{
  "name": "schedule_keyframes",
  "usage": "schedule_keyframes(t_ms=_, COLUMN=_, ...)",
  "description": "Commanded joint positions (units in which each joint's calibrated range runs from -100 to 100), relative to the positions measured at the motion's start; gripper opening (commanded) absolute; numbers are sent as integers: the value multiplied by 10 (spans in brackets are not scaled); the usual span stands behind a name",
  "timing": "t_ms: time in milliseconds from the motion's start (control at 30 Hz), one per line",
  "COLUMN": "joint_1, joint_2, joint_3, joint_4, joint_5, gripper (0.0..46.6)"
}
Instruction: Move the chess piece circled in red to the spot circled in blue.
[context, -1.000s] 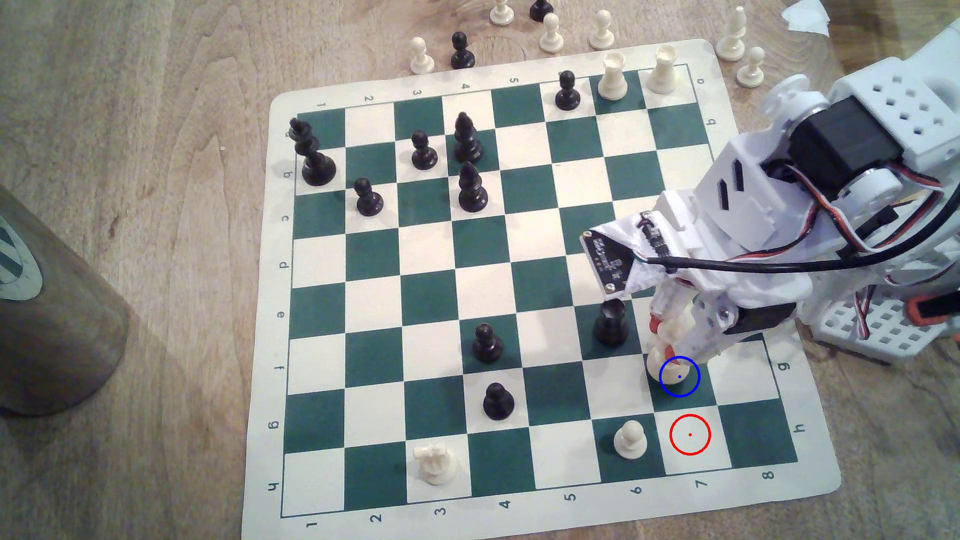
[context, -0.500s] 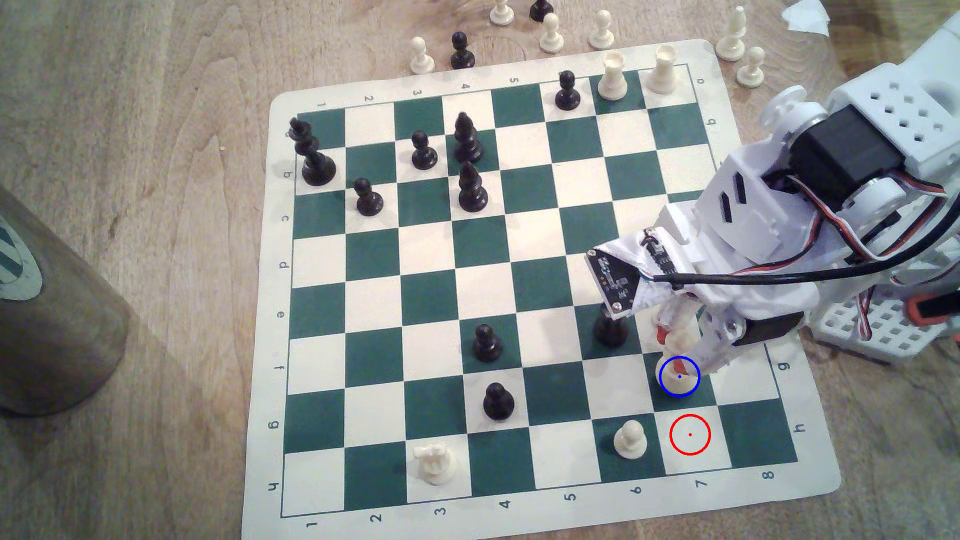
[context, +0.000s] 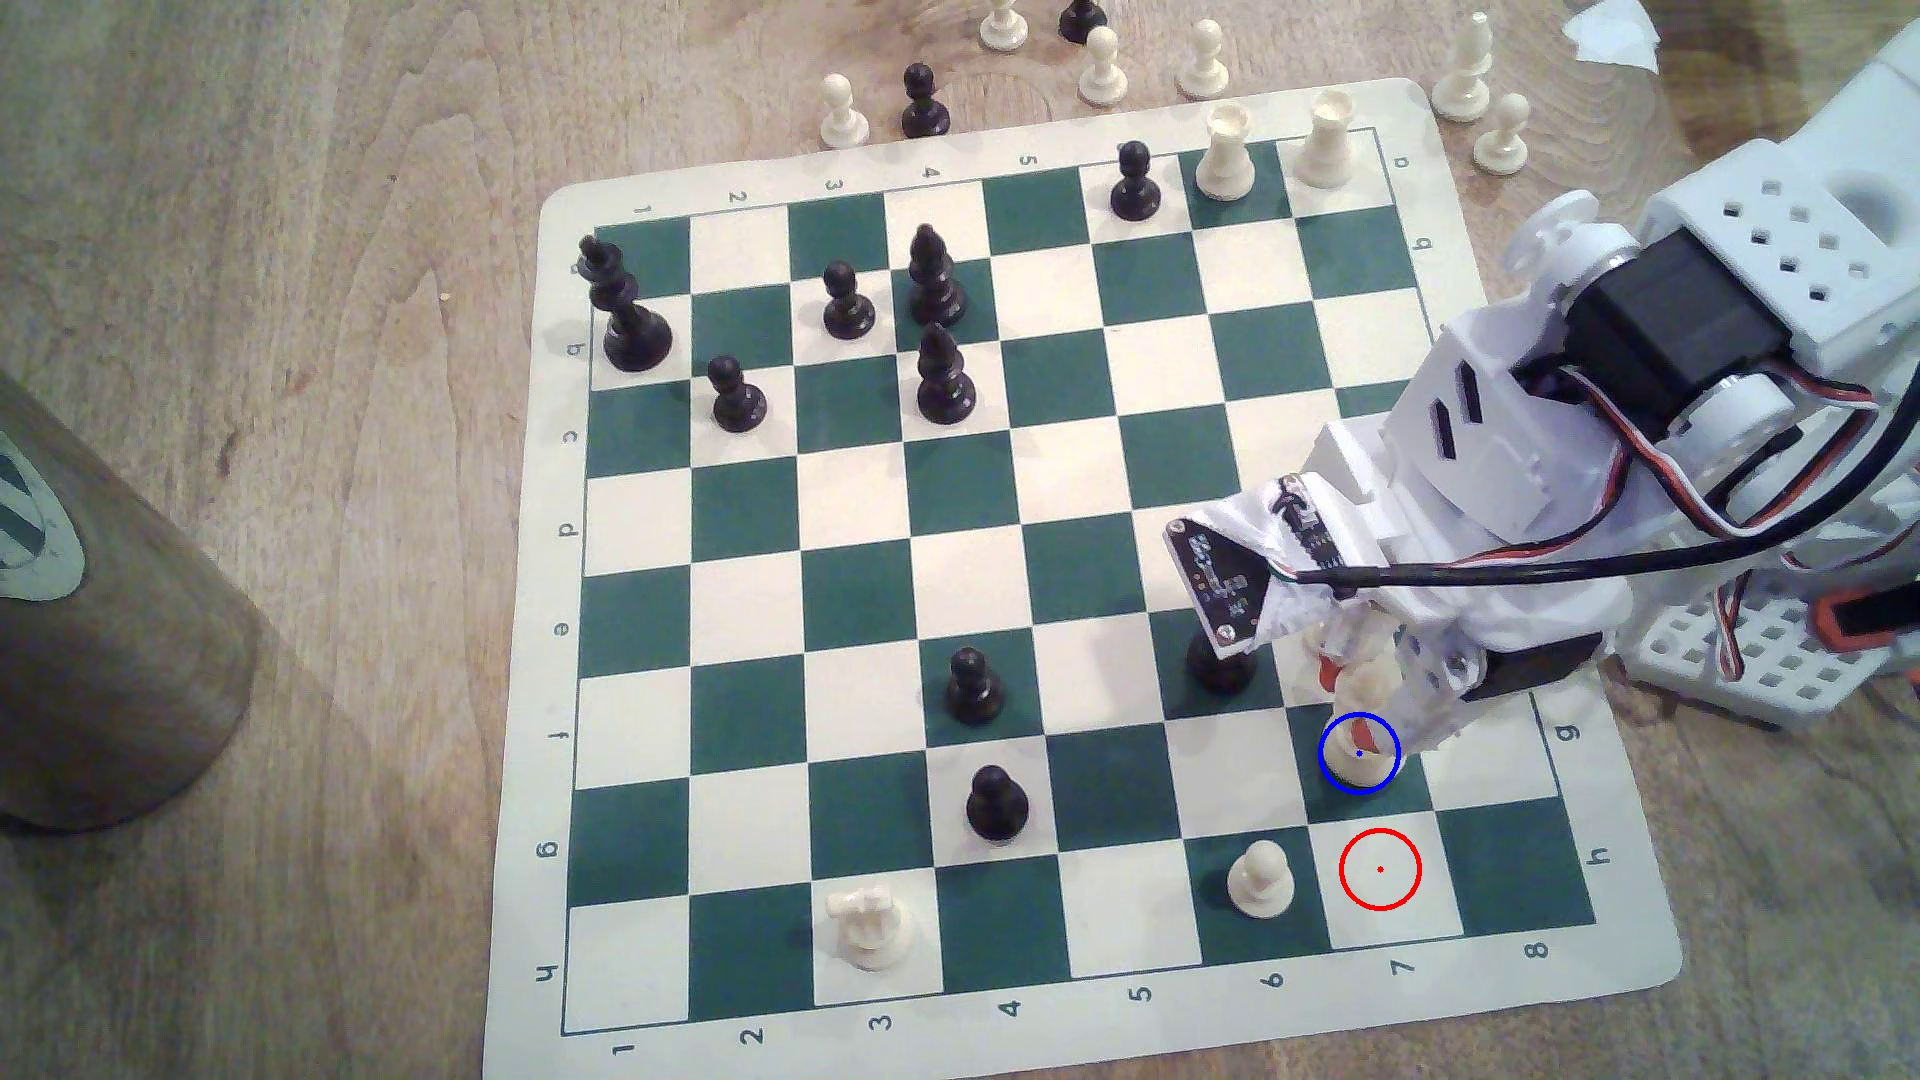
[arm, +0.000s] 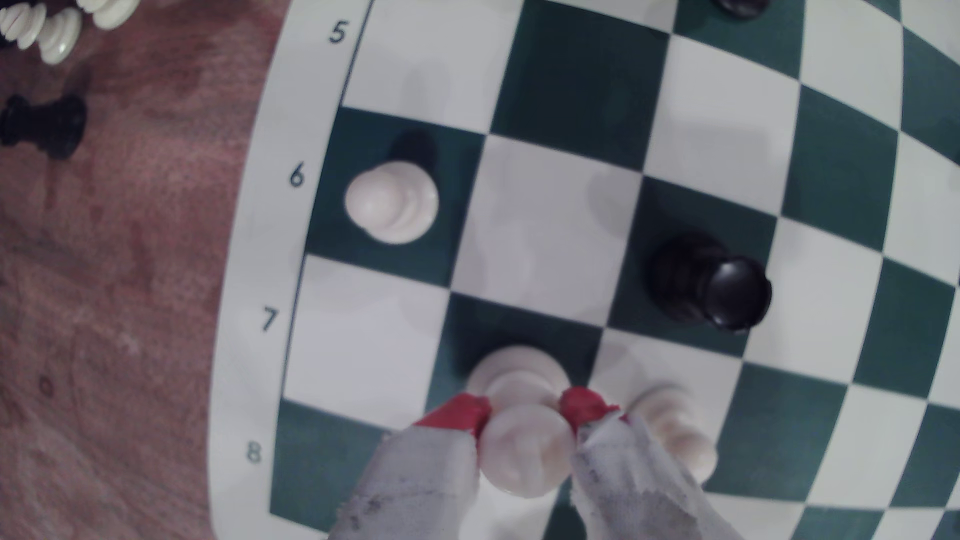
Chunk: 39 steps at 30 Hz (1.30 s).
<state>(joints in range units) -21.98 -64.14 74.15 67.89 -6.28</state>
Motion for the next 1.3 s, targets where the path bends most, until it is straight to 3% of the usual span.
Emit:
schedule_keyframes(t_ms=0, joint_1=-4, joint_2=1, joint_3=-6, joint_4=-6, joint_5=0, gripper=174)
schedule_keyframes(t_ms=1067, joint_1=-14, joint_2=-193, joint_3=-172, joint_4=306, joint_5=13, gripper=211)
schedule_keyframes(t_ms=1267, joint_1=29, joint_2=-237, joint_3=-169, joint_4=321, joint_5=28, gripper=188)
